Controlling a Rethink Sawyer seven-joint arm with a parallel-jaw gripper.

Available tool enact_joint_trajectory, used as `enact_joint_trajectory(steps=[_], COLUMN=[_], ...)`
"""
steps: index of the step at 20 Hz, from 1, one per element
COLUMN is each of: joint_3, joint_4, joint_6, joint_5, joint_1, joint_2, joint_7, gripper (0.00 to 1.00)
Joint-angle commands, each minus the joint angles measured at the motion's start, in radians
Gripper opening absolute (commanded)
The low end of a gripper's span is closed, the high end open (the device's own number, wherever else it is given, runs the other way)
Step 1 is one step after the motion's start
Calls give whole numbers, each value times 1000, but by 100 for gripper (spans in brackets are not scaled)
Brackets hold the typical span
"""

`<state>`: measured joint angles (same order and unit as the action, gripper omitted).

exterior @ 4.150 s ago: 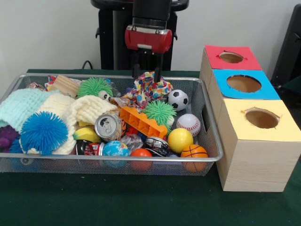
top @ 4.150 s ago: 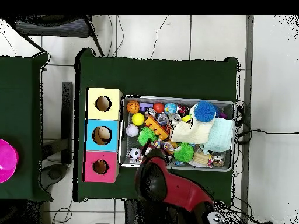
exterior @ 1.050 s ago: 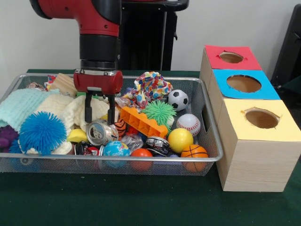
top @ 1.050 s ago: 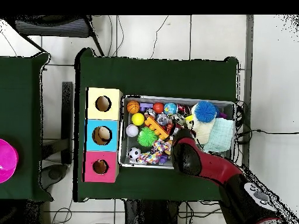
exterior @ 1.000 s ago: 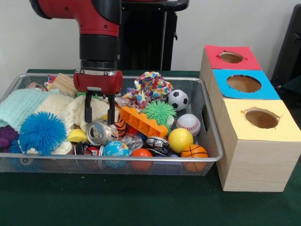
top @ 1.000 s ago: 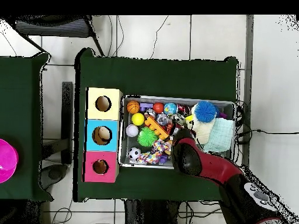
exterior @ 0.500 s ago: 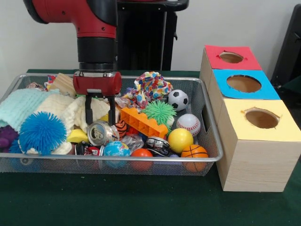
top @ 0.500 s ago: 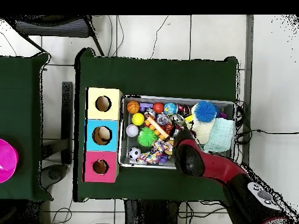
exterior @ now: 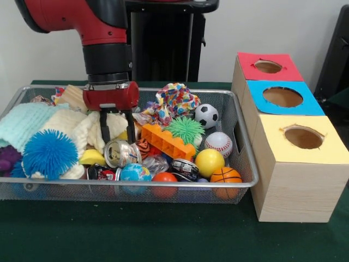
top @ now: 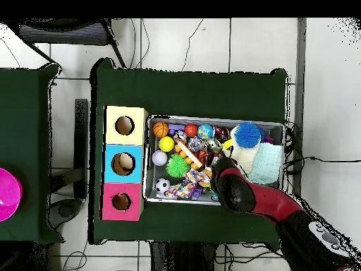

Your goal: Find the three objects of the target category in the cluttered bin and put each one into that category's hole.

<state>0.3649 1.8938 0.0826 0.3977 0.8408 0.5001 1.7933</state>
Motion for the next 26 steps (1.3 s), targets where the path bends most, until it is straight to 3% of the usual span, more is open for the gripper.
enact_joint_trajectory(steps=[1, 6, 15, 20, 23, 26], joint_3=[167, 265, 334, 354, 312, 214], joint_4=[119, 158, 176, 228, 257, 258], joint_6=[-225, -270, -198, -128, -51, -40], joint_5=[2, -11, -7, 0, 1, -11], joint_1=[18, 90, 136, 133, 83, 3], joint_2=[-71, -122, -190, -184, -94, 90], joint_7=[33, 23, 62, 101, 146, 162], gripper=[100, 100, 100, 100, 100, 100])
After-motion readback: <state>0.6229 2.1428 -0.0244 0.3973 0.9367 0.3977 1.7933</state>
